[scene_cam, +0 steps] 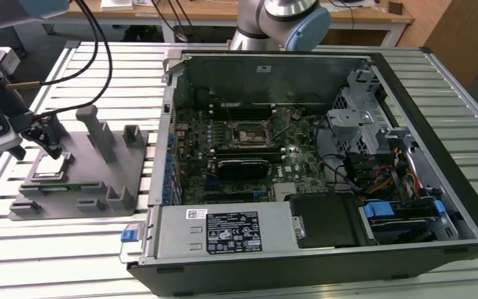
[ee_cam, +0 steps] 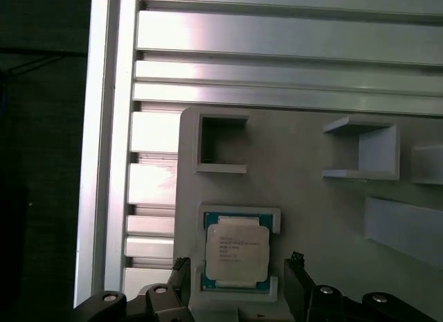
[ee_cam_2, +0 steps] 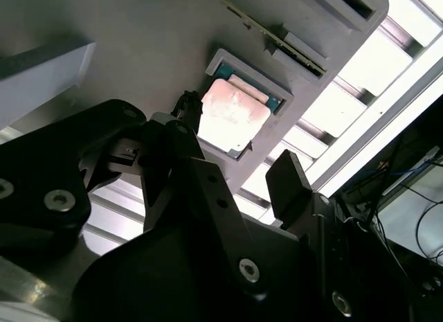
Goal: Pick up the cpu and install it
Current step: 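Pick up the cpu and move it towards the insertion slot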
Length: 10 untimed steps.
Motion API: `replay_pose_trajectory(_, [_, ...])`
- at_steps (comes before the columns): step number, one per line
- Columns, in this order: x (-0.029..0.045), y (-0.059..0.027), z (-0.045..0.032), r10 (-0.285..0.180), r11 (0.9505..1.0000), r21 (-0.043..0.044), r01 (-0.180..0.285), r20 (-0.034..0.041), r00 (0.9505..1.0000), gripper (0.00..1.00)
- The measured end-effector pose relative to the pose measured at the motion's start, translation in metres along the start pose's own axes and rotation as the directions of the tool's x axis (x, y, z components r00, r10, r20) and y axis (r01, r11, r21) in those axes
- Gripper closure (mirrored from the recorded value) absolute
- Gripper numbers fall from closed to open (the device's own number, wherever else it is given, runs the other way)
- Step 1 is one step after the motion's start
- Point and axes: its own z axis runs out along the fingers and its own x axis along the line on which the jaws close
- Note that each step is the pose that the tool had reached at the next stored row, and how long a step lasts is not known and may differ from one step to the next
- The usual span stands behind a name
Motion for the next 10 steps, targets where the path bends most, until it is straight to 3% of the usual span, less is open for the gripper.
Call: replay_pose_trajectory(10, [-0.0001, -0.0004, 0.0114, 0.0, 1.0, 0.0001, 0.0, -0.0001, 1.0, 0.36])
